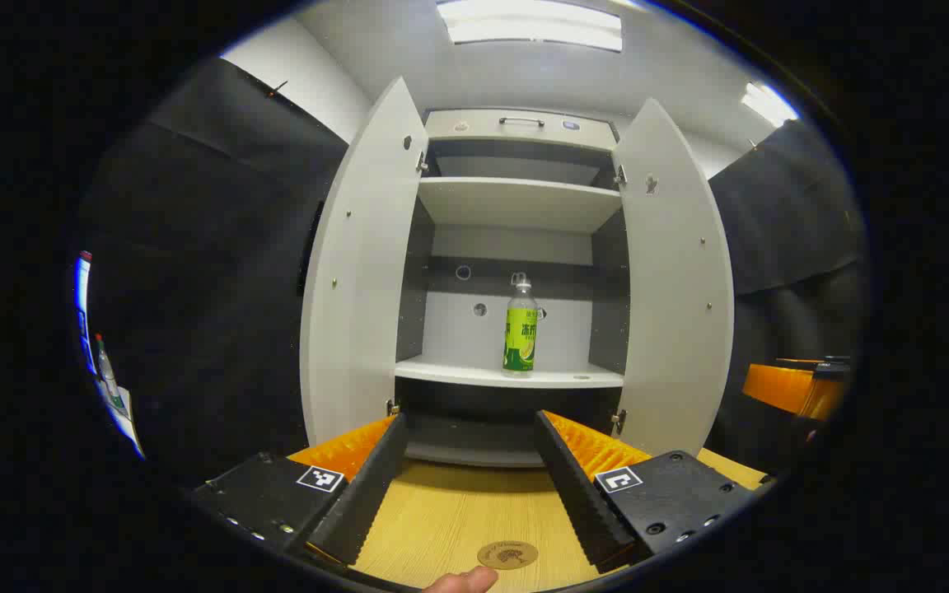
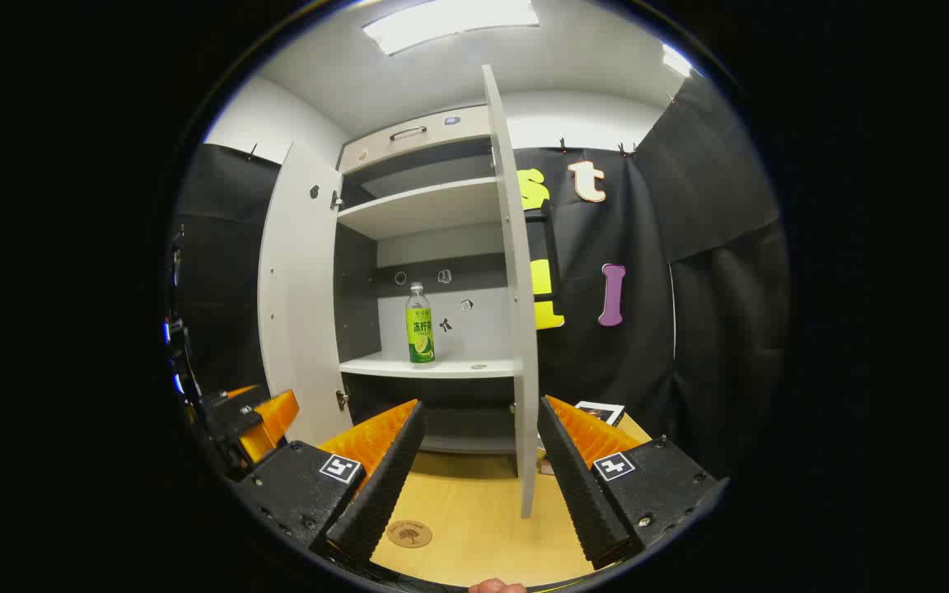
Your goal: Grasp the bottle in the cabinet with the left hand and place it on the coaster, then close the right door with the right hand and the left door with the left hand.
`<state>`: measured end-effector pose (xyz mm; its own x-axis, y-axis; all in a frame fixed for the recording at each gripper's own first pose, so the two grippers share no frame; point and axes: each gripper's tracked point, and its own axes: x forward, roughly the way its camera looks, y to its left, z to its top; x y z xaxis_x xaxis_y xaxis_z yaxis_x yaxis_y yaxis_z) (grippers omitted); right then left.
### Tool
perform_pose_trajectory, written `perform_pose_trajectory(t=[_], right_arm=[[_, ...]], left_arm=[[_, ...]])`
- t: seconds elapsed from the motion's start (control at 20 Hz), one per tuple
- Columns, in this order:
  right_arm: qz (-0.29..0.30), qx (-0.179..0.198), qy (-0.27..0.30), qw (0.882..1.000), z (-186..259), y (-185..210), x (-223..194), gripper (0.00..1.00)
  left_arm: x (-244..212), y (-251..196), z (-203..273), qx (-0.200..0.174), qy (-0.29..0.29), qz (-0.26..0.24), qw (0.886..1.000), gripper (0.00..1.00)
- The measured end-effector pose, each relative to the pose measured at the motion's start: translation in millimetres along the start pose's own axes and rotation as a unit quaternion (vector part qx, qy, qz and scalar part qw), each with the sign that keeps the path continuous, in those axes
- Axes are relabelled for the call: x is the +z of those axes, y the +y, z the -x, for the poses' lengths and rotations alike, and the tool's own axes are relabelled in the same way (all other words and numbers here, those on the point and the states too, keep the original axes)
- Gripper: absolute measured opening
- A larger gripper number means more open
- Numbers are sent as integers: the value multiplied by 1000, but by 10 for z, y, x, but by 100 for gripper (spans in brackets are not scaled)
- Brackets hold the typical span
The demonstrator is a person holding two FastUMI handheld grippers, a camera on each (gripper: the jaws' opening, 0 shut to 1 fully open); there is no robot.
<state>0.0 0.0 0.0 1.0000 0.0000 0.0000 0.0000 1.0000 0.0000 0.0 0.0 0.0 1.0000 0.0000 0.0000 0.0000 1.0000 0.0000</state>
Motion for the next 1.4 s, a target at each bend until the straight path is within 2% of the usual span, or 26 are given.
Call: perform_pose_trajectory(t=[0.4,0.45,0.5,0.65,0.7,0.75,0.9,0.95,1.0,1.2,1.4], right_arm=[[1,5,0,1000,-68,48,-15,84],[2,5,2,1000,-65,51,-30,84],[0,5,4,1000,-60,63,-46,84],[-4,6,11,1000,-49,66,-82,85],[-3,5,10,1000,-42,63,-81,85],[0,3,9,1000,-42,51,-68,85],[3,4,7,1000,-44,52,-42,85],[2,5,6,1000,-50,53,-30,85],[1,6,6,1000,-53,56,-35,85],[2,9,7,1000,-51,47,-35,85],[1,6,6,1000,-27,19,-9,85]], left_arm=[[19,61,-69,4,-2,-5,1000,95],[26,60,-74,4,-4,-7,1000,90],[26,58,-72,3,-5,-8,1000,95],[30,49,-88,1,-5,-11,1000,95],[33,46,-91,1,-7,-12,1000,90],[37,46,-100,1,-7,-13,1000,95],[49,29,-122,-1,-7,-11,1000,95],[65,20,-143,-3,-7,-9,1000,99],[65,-2,-166,-9,-4,-5,1000,95],[68,-145,-360,-44,8,5,999,94],[317,-321,-742,-79,-6,-1,997,95]])
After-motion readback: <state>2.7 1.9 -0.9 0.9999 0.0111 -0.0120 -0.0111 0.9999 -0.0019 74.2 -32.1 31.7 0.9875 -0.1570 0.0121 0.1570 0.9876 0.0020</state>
